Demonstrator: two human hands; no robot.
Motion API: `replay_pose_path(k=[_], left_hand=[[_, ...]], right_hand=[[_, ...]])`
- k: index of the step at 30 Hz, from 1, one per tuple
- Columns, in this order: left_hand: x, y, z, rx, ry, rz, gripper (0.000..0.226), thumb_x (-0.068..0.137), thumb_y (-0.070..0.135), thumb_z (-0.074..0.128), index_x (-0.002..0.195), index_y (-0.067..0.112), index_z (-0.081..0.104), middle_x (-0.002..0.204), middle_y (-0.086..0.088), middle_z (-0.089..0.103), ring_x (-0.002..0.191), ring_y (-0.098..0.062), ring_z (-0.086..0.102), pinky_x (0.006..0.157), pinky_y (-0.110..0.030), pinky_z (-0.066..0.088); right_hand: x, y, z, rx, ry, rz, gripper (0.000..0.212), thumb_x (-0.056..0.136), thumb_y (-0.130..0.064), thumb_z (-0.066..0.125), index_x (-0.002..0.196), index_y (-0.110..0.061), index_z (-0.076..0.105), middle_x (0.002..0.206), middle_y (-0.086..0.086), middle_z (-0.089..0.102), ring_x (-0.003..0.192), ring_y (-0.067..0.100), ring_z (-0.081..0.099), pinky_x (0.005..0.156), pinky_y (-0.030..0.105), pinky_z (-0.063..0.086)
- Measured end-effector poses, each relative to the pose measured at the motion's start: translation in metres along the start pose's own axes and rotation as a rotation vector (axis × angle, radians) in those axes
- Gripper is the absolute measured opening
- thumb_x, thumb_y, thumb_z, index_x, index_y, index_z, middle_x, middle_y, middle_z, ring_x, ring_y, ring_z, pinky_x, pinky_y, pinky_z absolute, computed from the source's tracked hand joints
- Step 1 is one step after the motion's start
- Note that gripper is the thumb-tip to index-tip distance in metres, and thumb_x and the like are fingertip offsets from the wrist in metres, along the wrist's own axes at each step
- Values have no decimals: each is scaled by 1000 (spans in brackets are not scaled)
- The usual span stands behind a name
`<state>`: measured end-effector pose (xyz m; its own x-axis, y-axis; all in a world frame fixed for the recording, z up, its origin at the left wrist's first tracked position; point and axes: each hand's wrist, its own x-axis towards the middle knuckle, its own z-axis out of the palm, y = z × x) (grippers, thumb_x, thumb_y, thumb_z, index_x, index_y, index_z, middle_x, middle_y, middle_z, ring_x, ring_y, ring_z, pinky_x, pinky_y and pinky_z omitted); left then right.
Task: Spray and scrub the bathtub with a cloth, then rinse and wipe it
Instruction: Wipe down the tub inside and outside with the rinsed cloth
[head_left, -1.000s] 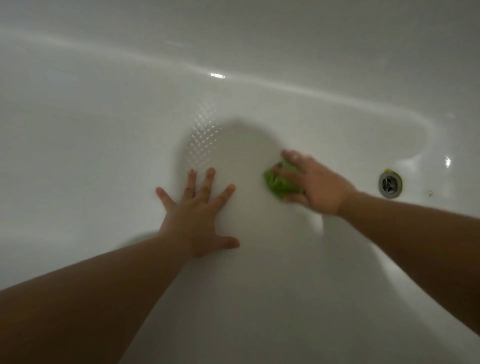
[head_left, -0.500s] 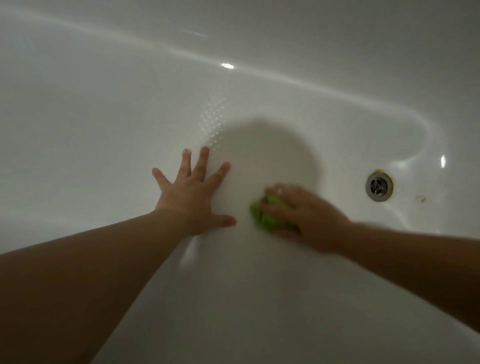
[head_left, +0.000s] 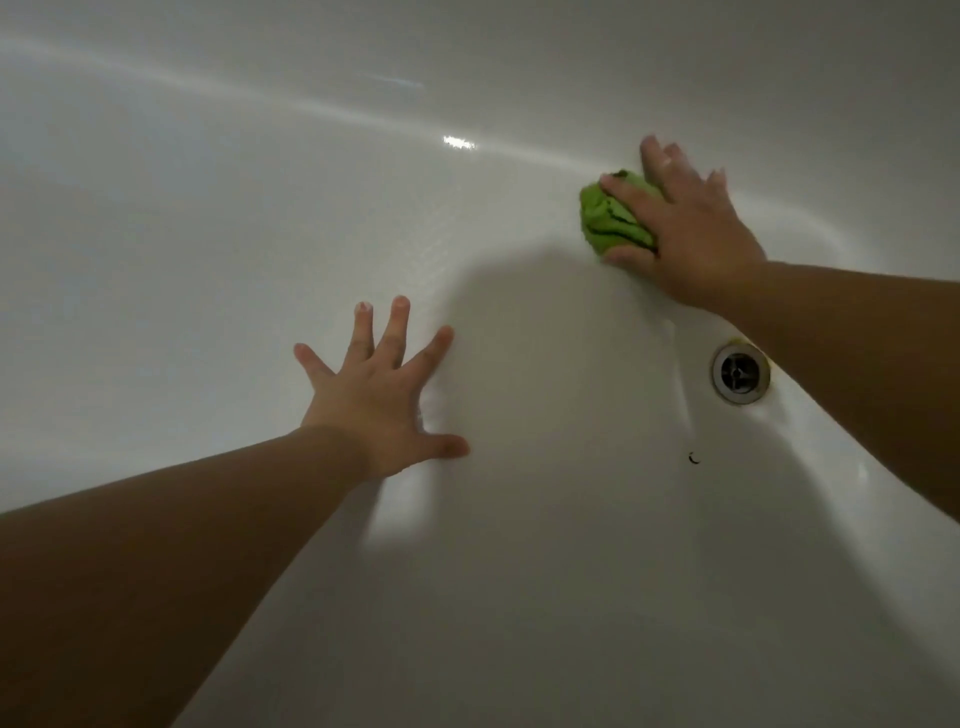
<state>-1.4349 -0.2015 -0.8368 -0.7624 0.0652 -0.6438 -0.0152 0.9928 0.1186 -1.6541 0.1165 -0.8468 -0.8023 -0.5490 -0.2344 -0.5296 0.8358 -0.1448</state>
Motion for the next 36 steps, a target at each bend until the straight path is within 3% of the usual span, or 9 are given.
replay_pose_path(k=[4,8,13,18,22,26,29,32,36], left_hand=[[6,8,0,3,23,4,121,63,105,35,151,52,-29,164,0,-38,151,-35,-35,109,-86,3],[1,20,1,-13,37,8,115,71,100,34,154,47,-26,165,-1,-36,151,-35,-33,110,-85,6],[-23,36,13,27,-25,80,106,78,95,32,156,48,-23,165,-1,-36,152,-33,-33,110,-84,7],[-29,51,19,38,-46,104,109,76,98,30,156,47,-23,165,0,-36,152,-33,-34,110,-84,5],[-21,54,17,70,-42,131,112,73,100,30,155,47,-25,165,1,-38,151,-32,-35,110,-84,2],[-12,58,17,109,-30,164,113,70,103,24,155,47,-26,164,2,-38,151,-31,-36,111,-83,0],[-7,65,15,105,-15,162,113,70,103,24,154,47,-26,164,2,-38,151,-31,-35,111,-83,-1],[-7,75,12,94,-30,162,113,72,102,27,155,47,-26,165,1,-37,152,-32,-33,111,-83,1],[-12,85,5,80,-69,136,114,76,97,35,157,42,-24,165,0,-37,153,-32,-32,113,-82,9]], right_hand=[[-8,-19,6,126,43,146,72,102,-57,51,164,-37,20,173,10,5,159,37,2,126,58,10],[-96,-58,32,151,-93,-133,66,105,-62,32,161,-26,33,165,17,33,151,40,33,121,55,33],[-228,-93,42,186,-270,-465,53,110,-53,37,161,-39,31,167,13,29,149,33,36,122,45,32],[-203,-62,51,104,-292,-580,51,108,-53,40,157,-38,41,162,14,38,146,34,40,119,49,36],[-118,1,36,-49,-169,-387,56,104,-54,45,156,-32,43,161,22,37,144,43,41,113,60,41],[-60,42,5,-77,-77,-6,72,100,-60,47,162,-44,15,172,14,5,157,39,7,126,61,8],[-52,39,2,32,19,184,70,105,-54,46,163,-40,10,173,11,-1,158,37,-3,126,60,5],[-73,16,19,71,30,115,63,106,-47,44,163,-30,23,169,19,18,156,43,14,124,61,20],[-169,-28,41,120,-116,-275,54,105,-47,39,154,-24,49,157,22,45,142,42,45,115,54,39]])
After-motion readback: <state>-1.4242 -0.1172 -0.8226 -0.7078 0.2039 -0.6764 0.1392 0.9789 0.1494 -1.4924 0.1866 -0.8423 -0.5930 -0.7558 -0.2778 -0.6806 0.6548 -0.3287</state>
